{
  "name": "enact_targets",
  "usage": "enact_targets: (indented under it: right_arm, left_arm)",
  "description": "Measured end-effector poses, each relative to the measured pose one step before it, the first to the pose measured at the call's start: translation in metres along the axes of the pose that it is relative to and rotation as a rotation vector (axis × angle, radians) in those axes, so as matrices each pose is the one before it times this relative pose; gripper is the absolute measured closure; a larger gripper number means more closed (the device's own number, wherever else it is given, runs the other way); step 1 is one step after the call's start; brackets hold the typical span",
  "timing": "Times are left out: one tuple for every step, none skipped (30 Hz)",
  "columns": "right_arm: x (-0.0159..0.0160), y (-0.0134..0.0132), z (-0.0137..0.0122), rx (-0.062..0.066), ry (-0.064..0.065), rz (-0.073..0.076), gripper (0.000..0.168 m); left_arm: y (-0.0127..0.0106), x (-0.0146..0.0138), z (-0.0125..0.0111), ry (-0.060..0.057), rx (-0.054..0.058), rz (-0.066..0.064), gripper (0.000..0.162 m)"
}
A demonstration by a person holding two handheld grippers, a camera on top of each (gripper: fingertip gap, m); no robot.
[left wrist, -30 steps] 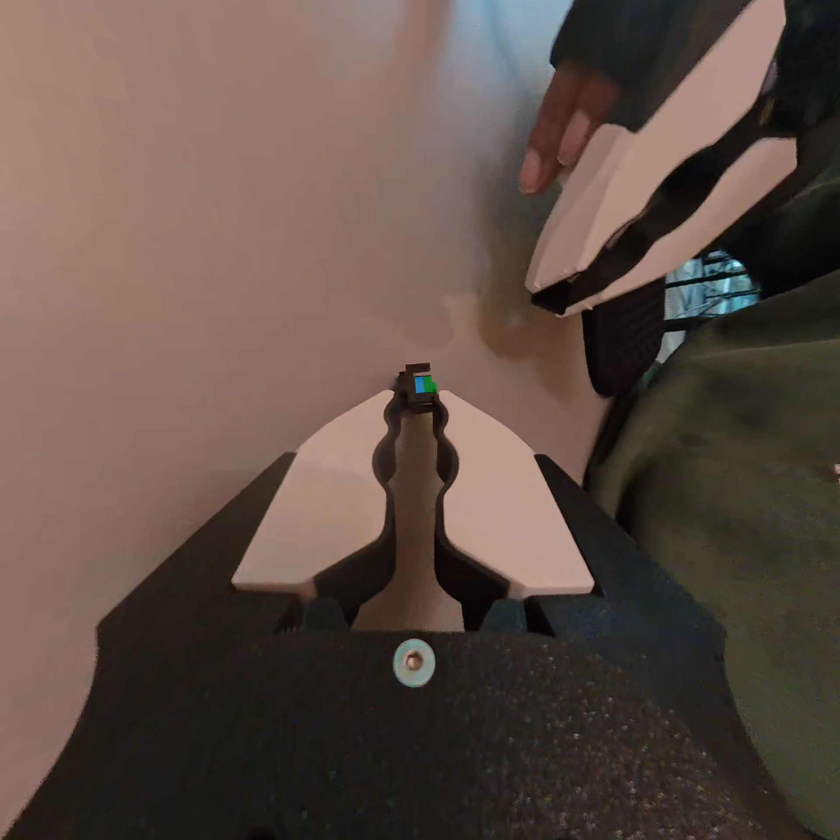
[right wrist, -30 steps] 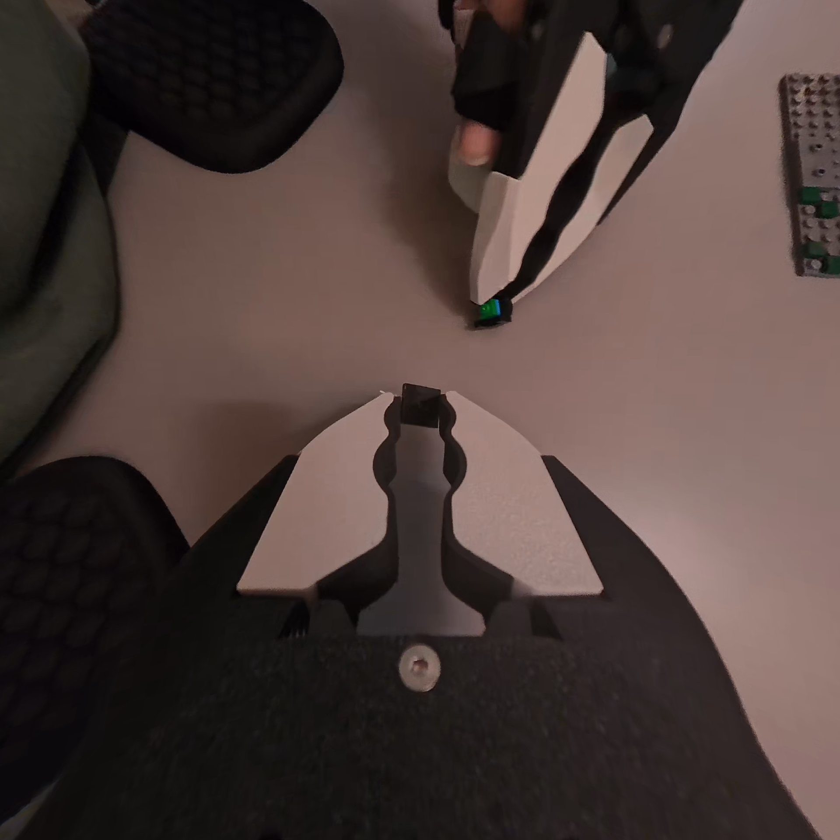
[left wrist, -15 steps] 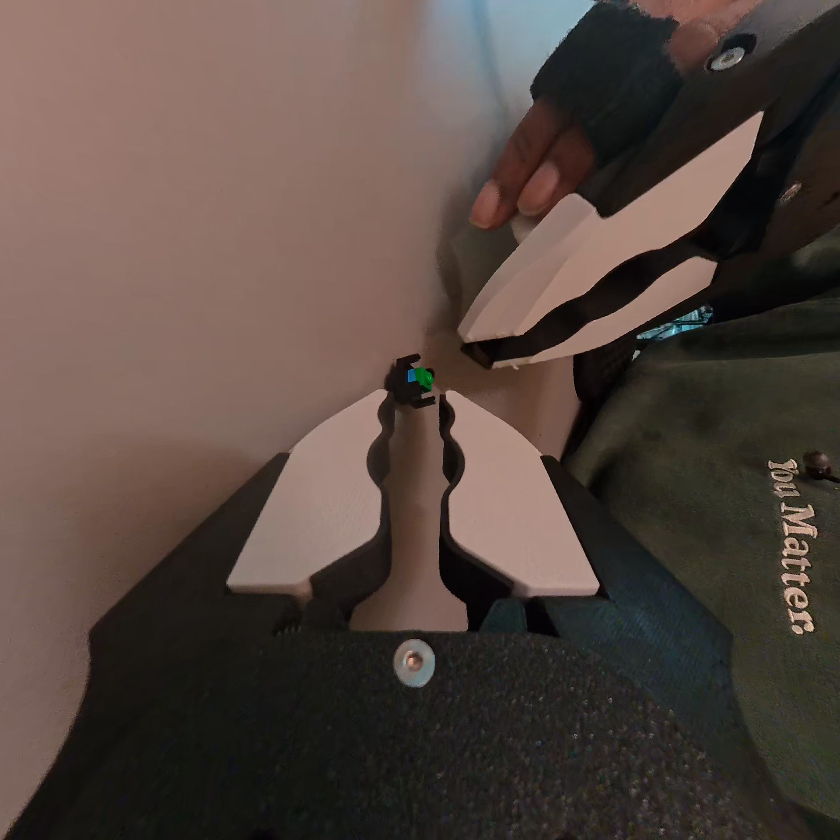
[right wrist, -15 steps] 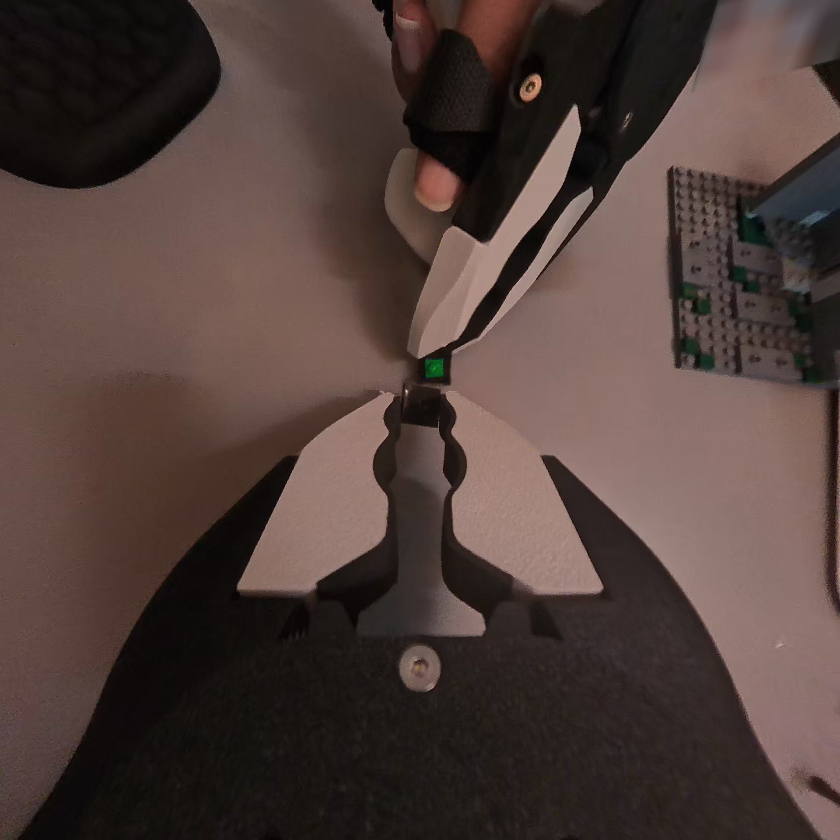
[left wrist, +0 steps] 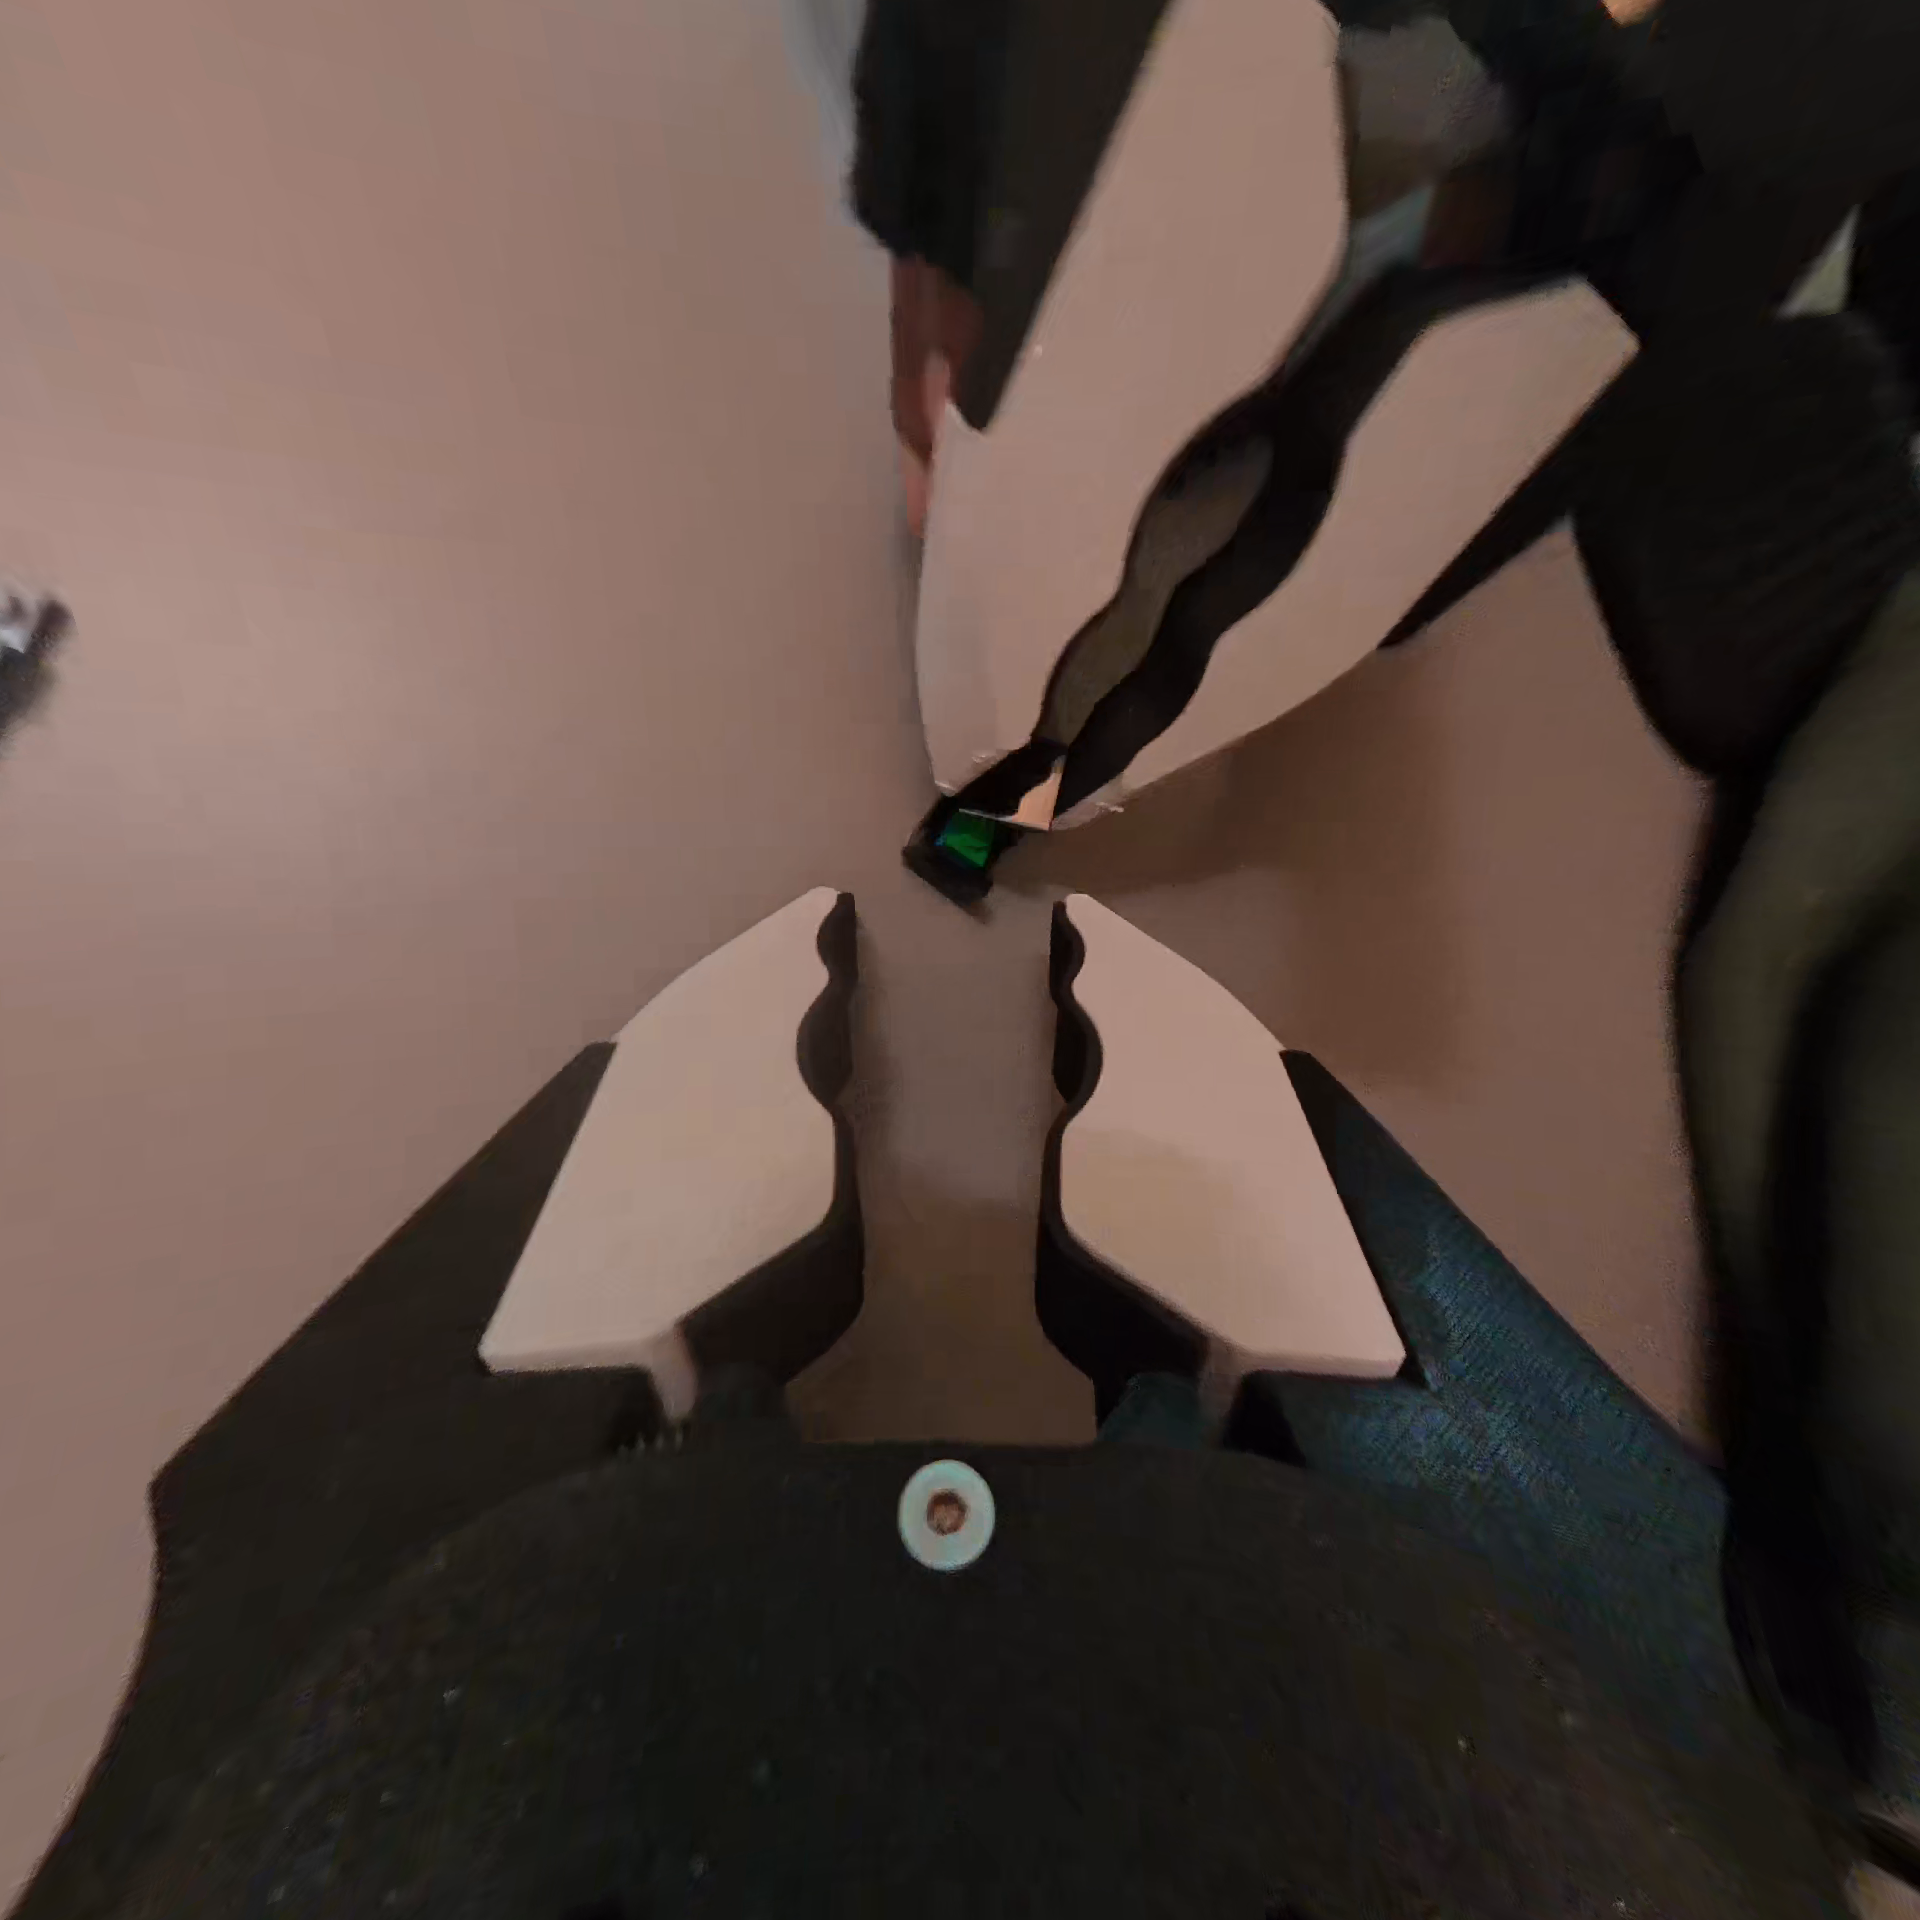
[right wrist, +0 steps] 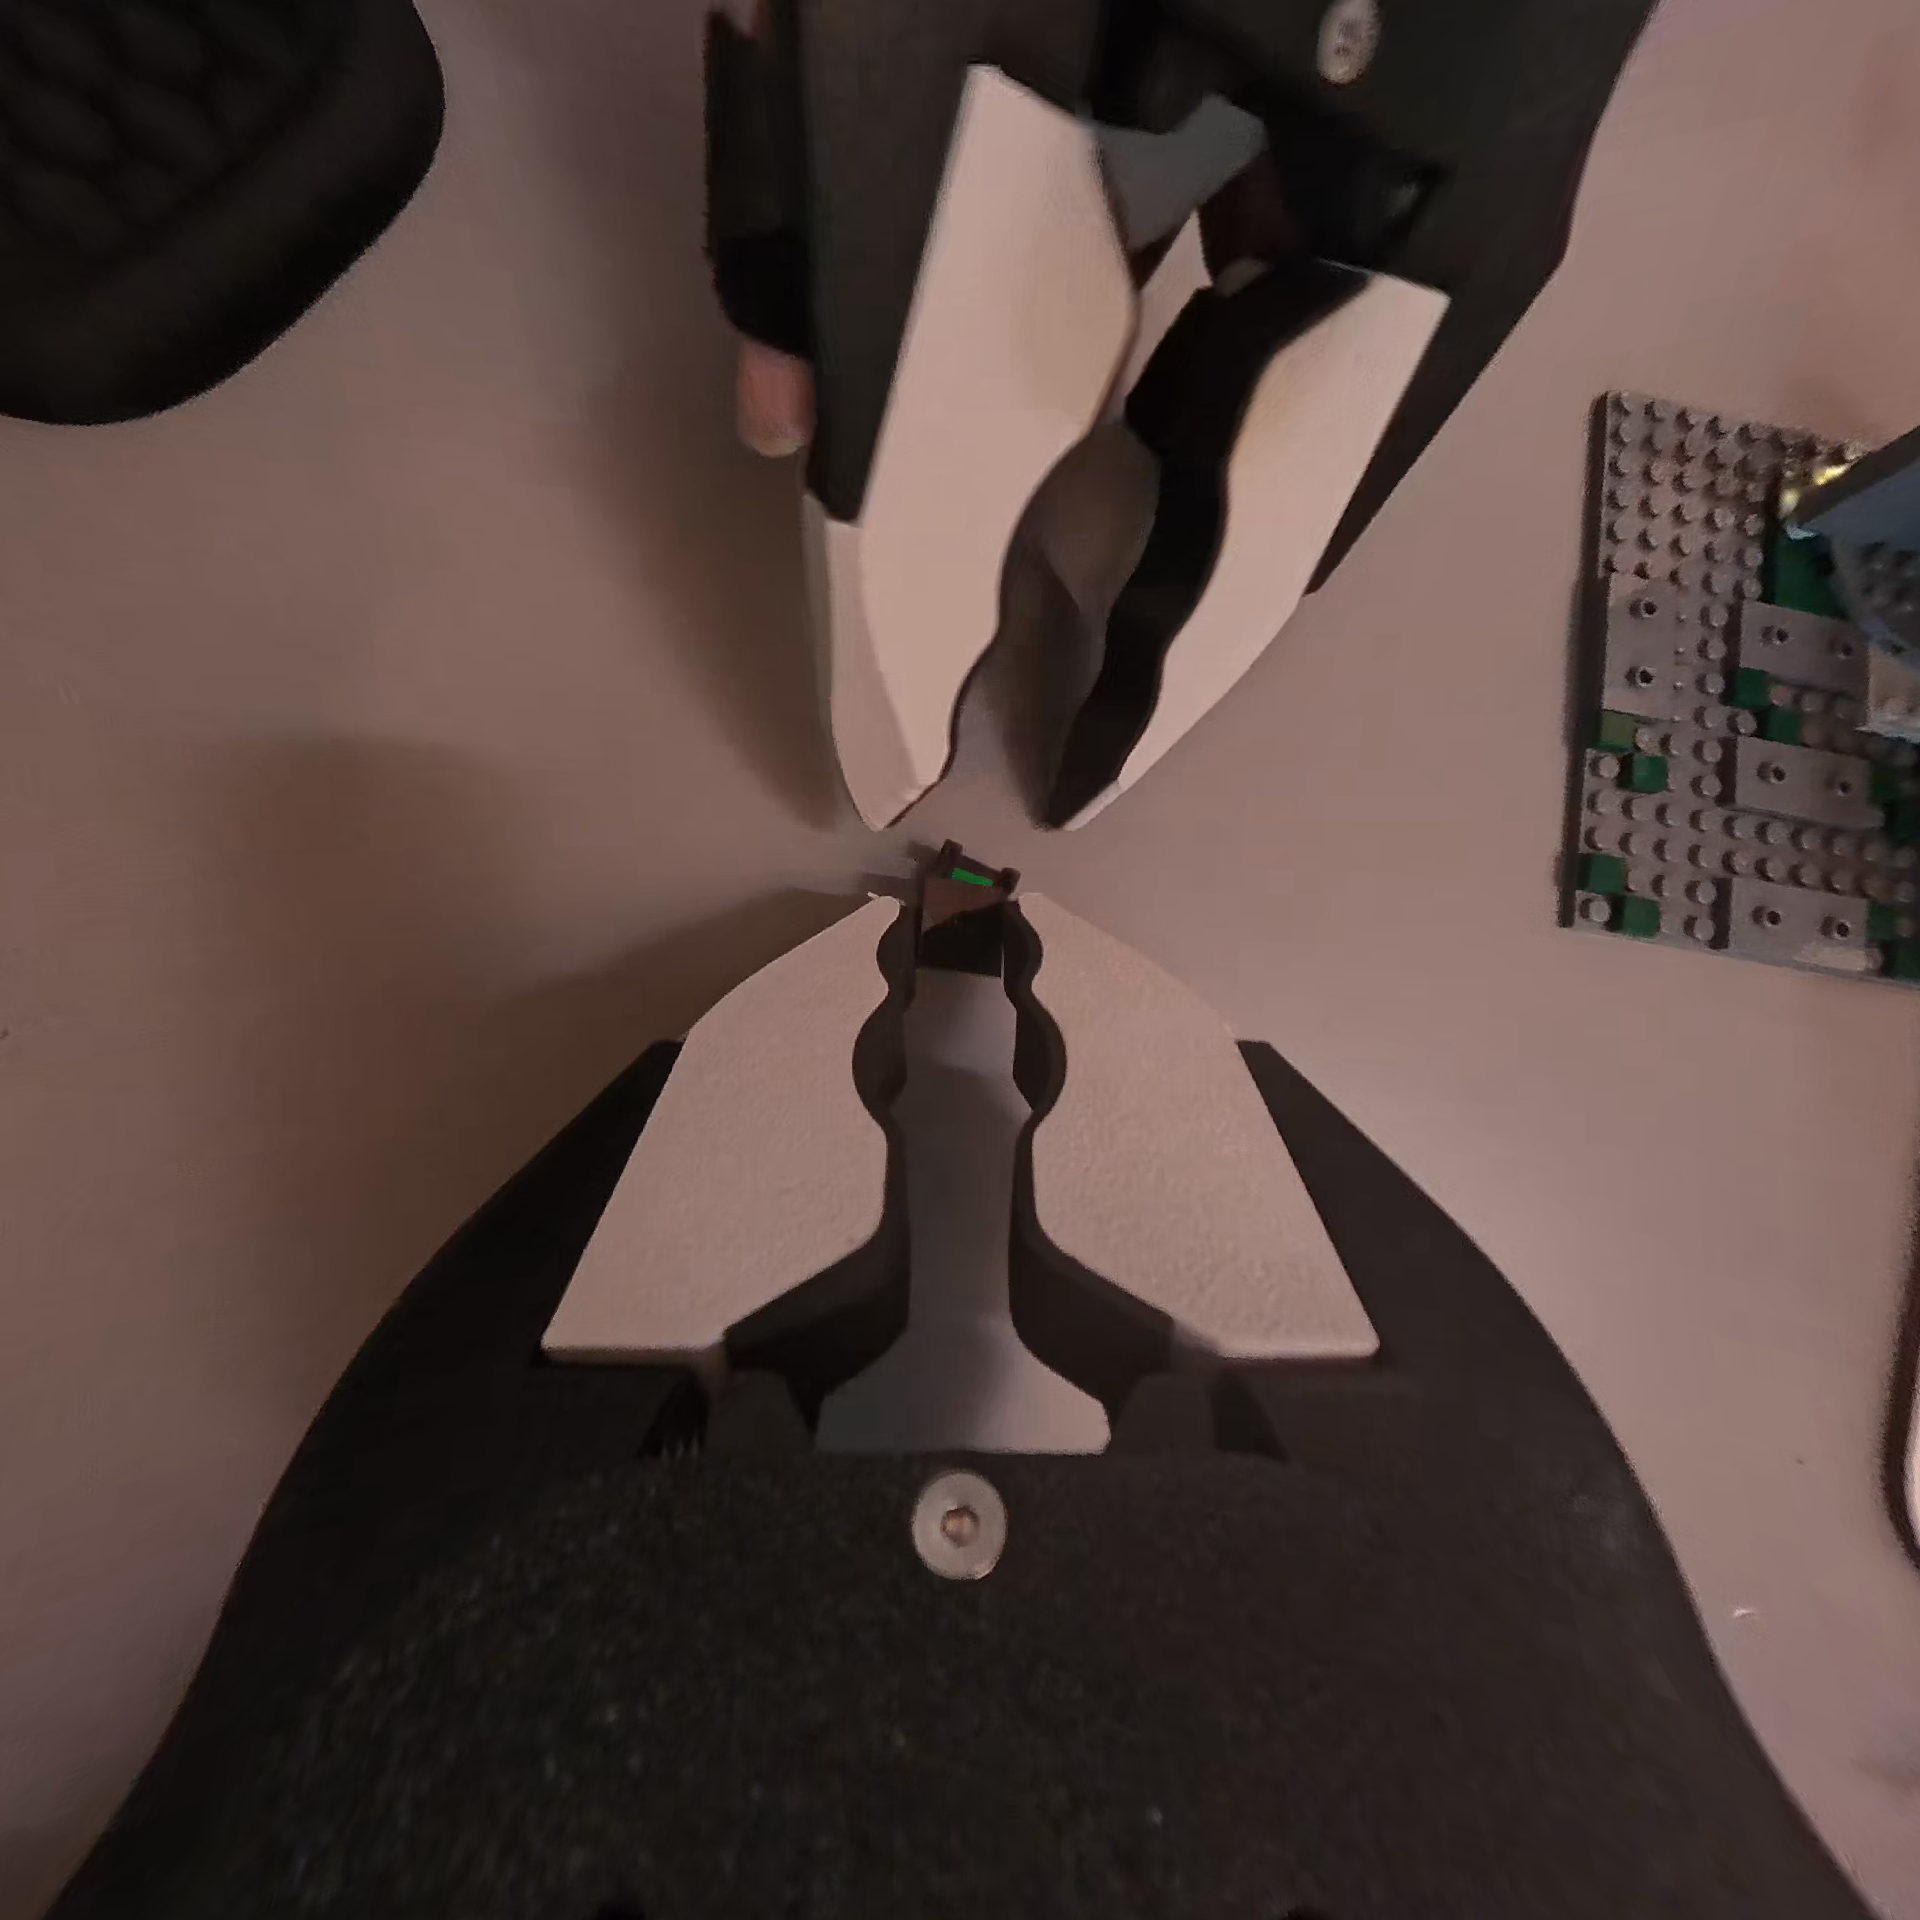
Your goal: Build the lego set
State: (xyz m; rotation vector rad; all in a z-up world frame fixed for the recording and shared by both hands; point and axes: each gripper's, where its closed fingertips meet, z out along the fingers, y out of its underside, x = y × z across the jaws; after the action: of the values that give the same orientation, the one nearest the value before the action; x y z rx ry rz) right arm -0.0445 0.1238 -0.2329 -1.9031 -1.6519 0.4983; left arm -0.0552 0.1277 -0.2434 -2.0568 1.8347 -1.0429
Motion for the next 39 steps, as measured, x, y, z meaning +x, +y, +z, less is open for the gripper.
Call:
enact_targets:
  right_arm:
    - [0.00038,0.00104,-0.00211,-0.002,-0.0068,0.0138,0.153]
    - [0.00054,0.00104,-0.00249,0.0005,-0.0053,0.0146,0.153]
    - [0.00034,0.00041,-0.00272,0.0056,-0.0055,0.0155,0.153]
    - [-0.00011,0.00016,-0.00292,0.0079,-0.0082,0.018,0.153]
    - [-0.00063,0.00002,-0.00291,0.008,-0.0097,0.0193,0.153]
    - [-0.00083,-0.00014,-0.00277,0.0091,-0.0095,0.018,0.153]
    - [-0.00097,-0.00054,-0.00244,0.011,-0.008,0.0162,0.153]
    - [-0.00089,-0.00078,-0.00187,0.0112,-0.0051,0.0142,0.153]
    - [-0.00093,-0.00038,-0.00112,0.0075,-0.0034,0.0115,0.153]
    - [-0.00107,-0.00003,-0.00055,0.0031,-0.0037,0.0094,0.153]
    - [-0.00101,0.00001,0.00019,0.0019,-0.002,0.0083,0.153]
    - [-0.00037,0.0001,0.00061,-0.0005,0.0016,0.0084,0.153]
    - [0.0002,0.0003,0.00103,-0.0046,0.0051,0.0075,0.153]
    - [0.00078,-0.00007,0.00098,-0.0042,0.0103,0.0019,0.153]
    - [0.00092,-0.00051,0.00113,-0.0033,0.0145,-0.0041,0.153]
    - [0.00034,-0.00007,0.00115,-0.0095,0.0116,-0.008,0.153]
    - [-0.00065,0.00045,0.00144,-0.015,0.0079,-0.012,0.153]
    - [-0.0011,0.00012,0.00157,-0.0132,0.0075,-0.0153,0.153]
    - [-0.00173,0.00007,0.00182,-0.0109,0.0031,-0.0165,0.153]
    - [-0.00211,0.00044,0.00216,-0.0135,-0.0004,-0.0155,0.153]
    - [-0.00176,0.00109,0.00241,-0.0166,0.0009,-0.015,0.153]
    - [-0.00117,0.00105,0.0023,-0.015,0.0037,-0.0141,0.153]
    - [-0.0008,0.00049,0.00205,-0.0106,0.0043,-0.011,0.153]
    - [-0.00059,0.00023,0.00178,-0.0073,0.0032,-0.0071,0.153]
    - [-0.00055,-0.00031,0.00135,-0.0039,0.0017,-0.0047,0.152]
    - [-0.0004,-0.00063,0.00094,-0.0022,0.0007,-0.0032,0.152]
    - [-0.0001,-0.00047,0.00075,-0.0036,0.0008,-0.0029,0.152]
    - [0.00034,-0.00007,0.00064,-0.0064,0.0034,-0.003,0.152]
    - [0.00082,0.00011,0.00064,-0.0075,0.0064,-0.0043,0.152]
    - [0.00069,0.00005,0.00053,-0.0067,0.0055,-0.0053,0.152]
    - [0.00053,0.0,0.00054,-0.0064,0.0044,-0.0049,0.152]
    - [0.00061,0.00004,0.00024,-0.0062,0.0057,-0.0056,0.152]
    - [0.00064,0.00012,0.00015,-0.0054,0.0069,-0.0061,0.152]
    - [0.00054,-0.00011,-0.00008,-0.0031,0.0055,-0.0045,0.152]
    - [-0.00015,-0.0002,-0.00003,-0.0005,0.0013,-0.0004,0.152]
    - [-0.00045,-0.00022,0.00005,-0.0002,-0.0023,0.0044,0.152]
    - [-0.00056,-0.00016,0.00025,-0.0006,-0.0029,0.0056,0.151]
    - [-0.00035,0.00002,0.00034,-0.0002,-0.0002,0.0035,0.151]
    - [-0.00021,0.00024,0.00042,-0.0009,0.0016,0.0018,0.151]
  left_arm:
    - [-0.00124,0.00031,0.00123,-0.0285,0.021,0.0632,0.127]
    - [-0.00104,-0.00027,0.00102,-0.0295,0.016,0.0643,0.126]
    - [-0.00046,-0.00063,0.00073,-0.0269,0.0084,0.0642,0.126]
    - [0.00023,-0.00127,0.00071,-0.0261,0.0033,0.0601,0.126]
    - [-0.00008,-0.00139,0.00062,-0.0215,0.0031,0.0549,0.126]
    - [-0.00063,-0.00008,0.0005,-0.0108,0.0092,0.0512,0.126]
    - [-0.00036,0.00077,0.00089,-0.0035,0.0074,0.0449,0.126]
    - [0.00024,-0.00034,0.00119,-0.0102,0.0028,0.0374,0.127]
    - [-0.00013,0.00064,0.00144,-0.003,0.0056,0.0302,0.129]
    - [-0.00034,0.002,0.00148,0.0085,0.0064,0.0176,0.131]
    - [0.00009,0.0014,0.00169,0.0065,0.0023,0.0019,0.135]
    - [-0.00071,0.0003,0.00115,0.0016,0.0058,-0.0176,0.141]
    - [0.00008,-0.00053,0.00082,-0.0036,-0.004,-0.022,0.144]
    - [-0.00079,0.00097,0.0005,0.0001,0.0001,-0.0154,0.144]
    - [-0.00078,0.00053,0.0006,-0.0119,-0.0025,-0.0121,0.144]
    - [-0.00073,0.00086,0.00068,-0.016,-0.0028,-0.0127,0.145]
    - [-0.00108,0.0022,0.00077,-0.0121,-0.0015,-0.0132,0.145]
    - [-0.0009,0.00261,0.00075,-0.0131,-0.0023,-0.0118,0.145]
    - [-0.00078,0.00265,0.00063,-0.0123,-0.0024,-0.0089,0.144]
    - [-0.00044,0.00152,0.00034,-0.0152,-0.0028,-0.01,0.144]
    - [-0.00017,0.00061,-0.00006,-0.0148,-0.0025,-0.0124,0.144]
    - [0.00017,0.0009,-0.00023,-0.0059,-0.002,-0.0121,0.143]
    - [0.00004,0.00153,-0.00029,0.0017,0.0016,-0.0121,0.141]
    - [0.00026,0.0011,-0.00028,0.0002,0.0028,-0.0124,0.138]
    - [0.00029,0.00059,-0.00046,-0.002,0.003,-0.0065,0.136]
    - [0.00055,0.00073,-0.00075,-0.0028,0.0035,0.0004,0.134]
    - [0.00069,0.00028,-0.0009,-0.0046,0.0035,0.0023,0.133]
    - [0.00076,0.00057,-0.00099,-0.0013,0.0036,0.0003,0.133]
    - [0.00074,0.00029,-0.00084,-0.0007,0.004,-0.0018,0.132]
    - [0.0007,-0.00011,-0.00086,-0.0021,0.0049,-0.0015,0.132]
    - [0.00058,-0.00094,-0.00075,-0.0056,0.0049,-0.0022,0.133]
    - [0.00039,-0.00081,-0.00058,-0.005,0.0052,-0.0019,0.133]
    - [0.0,-0.00024,-0.00056,-0.0021,0.0064,-0.002,0.133]
    - [-0.00037,-0.00007,-0.00023,-0.0014,0.0071,-0.0035,0.133]
    - [-0.00036,-0.00021,-0.00016,-0.0023,0.006,-0.0035,0.133]
    - [-0.00015,-0.00013,0.00004,-0.0021,0.0038,-0.0018,0.133]
    - [-0.00015,0.00004,-0.00003,-0.0009,0.0027,0.0008,0.134]
    - [-0.00004,0.0,-0.00009,-0.0017,0.0017,0.0013,0.134]
    - [0.00009,0.00006,-0.00006,-0.0013,0.0013,0.0013,0.134]
